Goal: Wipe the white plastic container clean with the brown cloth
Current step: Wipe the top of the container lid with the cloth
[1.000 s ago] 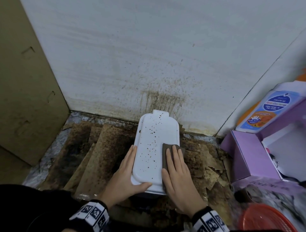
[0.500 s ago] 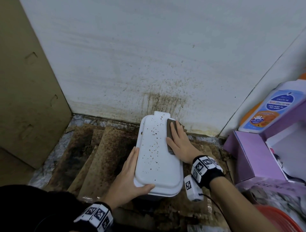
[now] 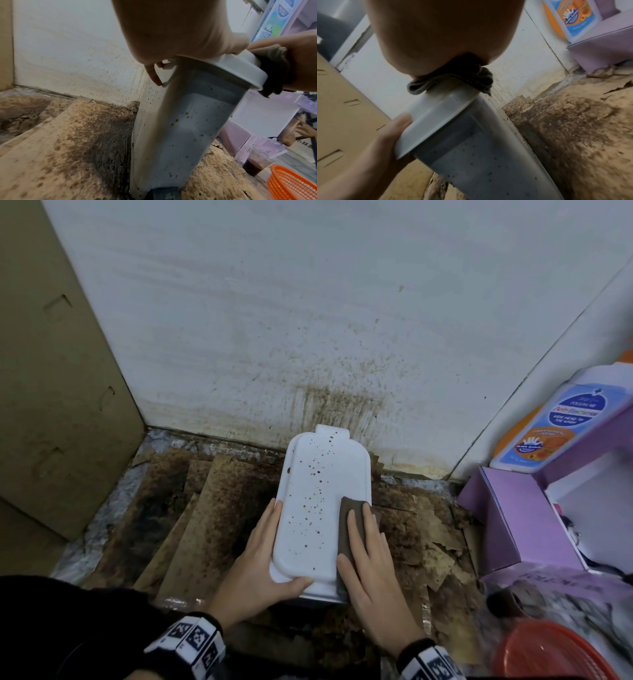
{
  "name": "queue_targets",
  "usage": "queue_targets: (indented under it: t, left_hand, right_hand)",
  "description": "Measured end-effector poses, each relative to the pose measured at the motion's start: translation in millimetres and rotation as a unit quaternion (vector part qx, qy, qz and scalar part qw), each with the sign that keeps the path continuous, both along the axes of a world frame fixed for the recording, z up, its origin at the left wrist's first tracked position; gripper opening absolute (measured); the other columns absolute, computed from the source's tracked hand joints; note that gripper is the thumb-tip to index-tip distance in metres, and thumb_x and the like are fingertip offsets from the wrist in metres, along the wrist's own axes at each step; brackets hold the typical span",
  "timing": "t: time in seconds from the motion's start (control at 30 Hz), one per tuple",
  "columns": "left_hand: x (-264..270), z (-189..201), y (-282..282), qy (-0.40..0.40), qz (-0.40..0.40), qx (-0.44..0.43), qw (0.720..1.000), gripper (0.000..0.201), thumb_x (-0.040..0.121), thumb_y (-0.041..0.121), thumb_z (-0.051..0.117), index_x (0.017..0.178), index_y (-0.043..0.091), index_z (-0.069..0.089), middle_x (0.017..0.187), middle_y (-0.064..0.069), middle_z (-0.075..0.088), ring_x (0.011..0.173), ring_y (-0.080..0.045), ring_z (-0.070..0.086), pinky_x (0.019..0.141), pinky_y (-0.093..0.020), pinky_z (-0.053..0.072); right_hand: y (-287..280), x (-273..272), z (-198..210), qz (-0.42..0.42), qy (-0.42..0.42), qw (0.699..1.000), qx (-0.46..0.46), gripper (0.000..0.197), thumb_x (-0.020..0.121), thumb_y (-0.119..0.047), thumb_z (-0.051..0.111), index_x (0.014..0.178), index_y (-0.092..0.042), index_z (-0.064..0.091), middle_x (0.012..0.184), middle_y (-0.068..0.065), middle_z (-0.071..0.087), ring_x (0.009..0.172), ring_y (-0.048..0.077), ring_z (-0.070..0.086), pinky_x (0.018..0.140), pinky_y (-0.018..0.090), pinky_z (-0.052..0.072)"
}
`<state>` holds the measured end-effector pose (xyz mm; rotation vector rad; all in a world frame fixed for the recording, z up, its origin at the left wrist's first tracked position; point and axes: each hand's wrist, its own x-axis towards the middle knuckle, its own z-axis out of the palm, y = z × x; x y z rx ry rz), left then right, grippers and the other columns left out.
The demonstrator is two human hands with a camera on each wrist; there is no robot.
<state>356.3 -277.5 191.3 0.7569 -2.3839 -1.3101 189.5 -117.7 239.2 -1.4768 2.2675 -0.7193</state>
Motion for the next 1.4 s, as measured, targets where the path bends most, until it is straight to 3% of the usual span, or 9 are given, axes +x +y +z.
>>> queue_targets:
  t: [0.13, 0.3, 0.4, 0.6, 0.73, 0.93, 1.0, 1.2, 1.4]
  left_hand:
    - [-1.0, -0.7, -0.7, 0.003, 0.003, 0.009, 1.0, 0.127, 0.073, 0.071, 0.076, 0.159, 0.042, -0.012, 0.163, 0.035, -0.016, 0.152, 0.009, -0.006, 0.118, -0.027, 0.021]
    - [-1.7, 2.1, 0.1, 0.0, 0.003, 0.02, 1.0, 0.127, 0.071, 0.075, 0.074, 0.158, 0.044, -0.013, 0.162, 0.037, -0.016, 0.151, 0.012, -0.006, 0.117, -0.027, 0.021]
    - [-0.6, 3.6, -0.5, -0.005, 0.001, 0.024, 1.0, 0.127, 0.071, 0.075, 0.074, 0.158, 0.045, -0.013, 0.161, 0.038, -0.017, 0.15, 0.013, -0.007, 0.117, -0.027, 0.022]
    - [-3.3, 8.7, -0.9, -0.003, -0.001, 0.029, 1.0, 0.124, 0.073, 0.072, 0.075, 0.157, 0.047, -0.013, 0.159, 0.041, -0.017, 0.147, 0.018, -0.007, 0.115, -0.027, 0.024]
    - [-2.1, 6.9, 0.5, -0.01, -0.004, 0.014, 1.0, 0.125, 0.073, 0.07, 0.076, 0.158, 0.044, -0.012, 0.161, 0.039, -0.016, 0.15, 0.014, -0.005, 0.113, -0.026, 0.026]
    - [-1.2, 4.8, 0.7, -0.001, 0.0, 0.012, 1.0, 0.127, 0.071, 0.074, 0.074, 0.159, 0.043, -0.011, 0.162, 0.036, -0.016, 0.151, 0.011, -0.004, 0.114, -0.026, 0.026]
    - [-2.0, 3.8, 1.5, 0.004, 0.001, 0.009, 1.0, 0.127, 0.071, 0.075, 0.073, 0.159, 0.042, -0.011, 0.163, 0.035, -0.016, 0.152, 0.01, -0.004, 0.114, -0.025, 0.026]
    - [-1.0, -0.6, 3.2, 0.009, 0.005, 0.002, 1.0, 0.125, 0.075, 0.063, 0.079, 0.16, 0.039, -0.009, 0.163, 0.034, -0.015, 0.152, 0.01, -0.006, 0.116, -0.023, 0.02]
    - [-2.2, -1.1, 3.4, 0.008, 0.009, 0.014, 1.0, 0.125, 0.075, 0.065, 0.078, 0.159, 0.043, -0.012, 0.162, 0.037, -0.017, 0.151, 0.012, -0.008, 0.116, -0.023, 0.019]
  right_hand:
    - [-4.5, -7.9, 0.3, 0.013, 0.024, 1.0, 0.009, 0.063, 0.106, -0.052, 0.017, 0.16, -0.034, -0.009, 0.165, -0.014, -0.029, 0.153, 0.009, -0.024, 0.127, 0.045, -0.006]
    - [-36.0, -51.5, -0.5, 0.056, 0.049, 0.996, 0.054, 0.064, 0.106, -0.056, 0.015, 0.158, -0.035, -0.017, 0.162, -0.014, -0.035, 0.151, 0.007, -0.027, 0.125, 0.043, -0.012]
    - [-75.4, -89.6, 2.5, 0.066, 0.053, 0.992, 0.099, 0.066, 0.108, -0.051, 0.02, 0.159, -0.028, -0.016, 0.163, -0.006, -0.035, 0.153, 0.011, -0.025, 0.126, 0.05, -0.008]
    - [-112.7, -118.5, 19.1, 0.065, 0.027, 0.989, 0.131, 0.068, 0.109, -0.047, 0.025, 0.16, -0.024, -0.012, 0.166, 0.001, -0.027, 0.155, 0.016, -0.017, 0.126, 0.049, -0.002]
    - [-104.6, -108.5, 20.5, 0.051, 0.011, 0.992, 0.118, 0.068, 0.109, -0.046, 0.026, 0.16, -0.022, -0.011, 0.166, 0.002, -0.028, 0.154, 0.017, -0.019, 0.127, 0.045, -0.003]
    - [-62.8, -70.3, 4.5, 0.044, 0.005, 0.998, 0.044, 0.064, 0.106, -0.055, 0.018, 0.157, -0.035, -0.016, 0.163, -0.009, -0.033, 0.152, 0.01, -0.027, 0.127, 0.044, -0.006]
    - [-38.9, -49.8, -1.5, 0.04, 0.011, 0.999, 0.01, 0.068, 0.102, -0.06, 0.014, 0.159, -0.035, -0.013, 0.164, -0.011, -0.031, 0.153, 0.009, -0.025, 0.127, 0.044, -0.007]
    - [11.5, 20.6, -10.1, -0.032, 0.025, 0.998, -0.052, 0.062, 0.106, -0.046, 0.025, 0.162, -0.031, 0.002, 0.168, -0.012, -0.018, 0.156, 0.012, -0.013, 0.127, 0.043, 0.0]
    - [9.7, 24.9, -12.4, -0.054, 0.036, 0.996, -0.066, 0.062, 0.107, -0.04, 0.034, 0.162, -0.032, 0.005, 0.169, -0.013, -0.014, 0.157, 0.013, -0.008, 0.127, 0.049, 0.012]
